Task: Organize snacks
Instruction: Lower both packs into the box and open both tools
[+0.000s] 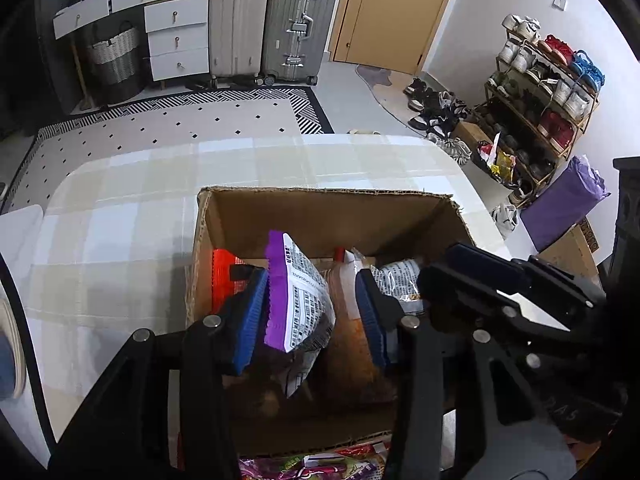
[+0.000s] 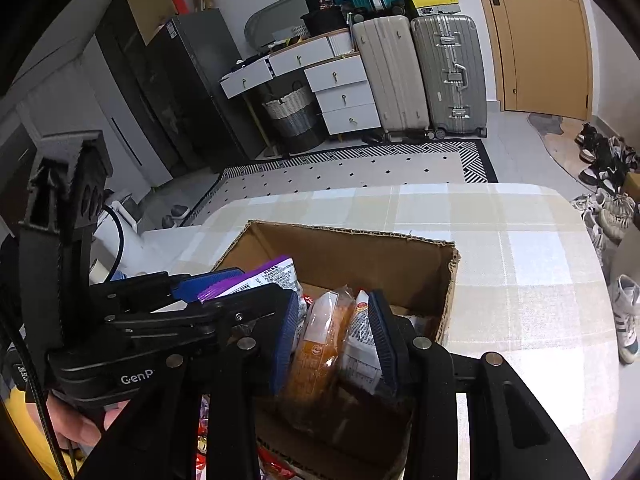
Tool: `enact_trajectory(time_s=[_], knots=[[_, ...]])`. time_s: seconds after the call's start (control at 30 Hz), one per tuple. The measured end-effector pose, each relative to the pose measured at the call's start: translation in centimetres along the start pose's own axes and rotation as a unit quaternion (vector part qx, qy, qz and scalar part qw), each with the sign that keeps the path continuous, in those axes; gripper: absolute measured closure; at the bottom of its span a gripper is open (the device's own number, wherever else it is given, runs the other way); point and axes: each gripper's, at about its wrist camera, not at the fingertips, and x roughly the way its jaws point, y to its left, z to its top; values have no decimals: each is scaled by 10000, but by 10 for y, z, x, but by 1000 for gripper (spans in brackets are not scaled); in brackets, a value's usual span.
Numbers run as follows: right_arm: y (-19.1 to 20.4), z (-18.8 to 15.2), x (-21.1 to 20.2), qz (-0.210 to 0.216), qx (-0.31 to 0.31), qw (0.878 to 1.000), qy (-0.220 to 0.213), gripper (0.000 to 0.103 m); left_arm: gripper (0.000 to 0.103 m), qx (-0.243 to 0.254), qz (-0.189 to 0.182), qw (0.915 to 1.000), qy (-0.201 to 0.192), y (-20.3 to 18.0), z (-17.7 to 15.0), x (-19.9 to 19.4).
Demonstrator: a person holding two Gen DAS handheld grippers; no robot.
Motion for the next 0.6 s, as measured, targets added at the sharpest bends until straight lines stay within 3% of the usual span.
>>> enact_trajectory(time_s=[0.07, 0.23, 0.6], knots=[[-1, 0, -1, -5, 14, 10000, -1, 65, 58, -20, 2, 10000, -30, -1, -1, -2], [-6, -1, -9, -12, 143, 9999, -65, 65, 38, 24, -54, 10000, 57, -1, -3, -6], [-9, -10, -39, -43, 219, 9994, -262, 65, 34, 254, -203, 9994, -72, -12, 3, -43]])
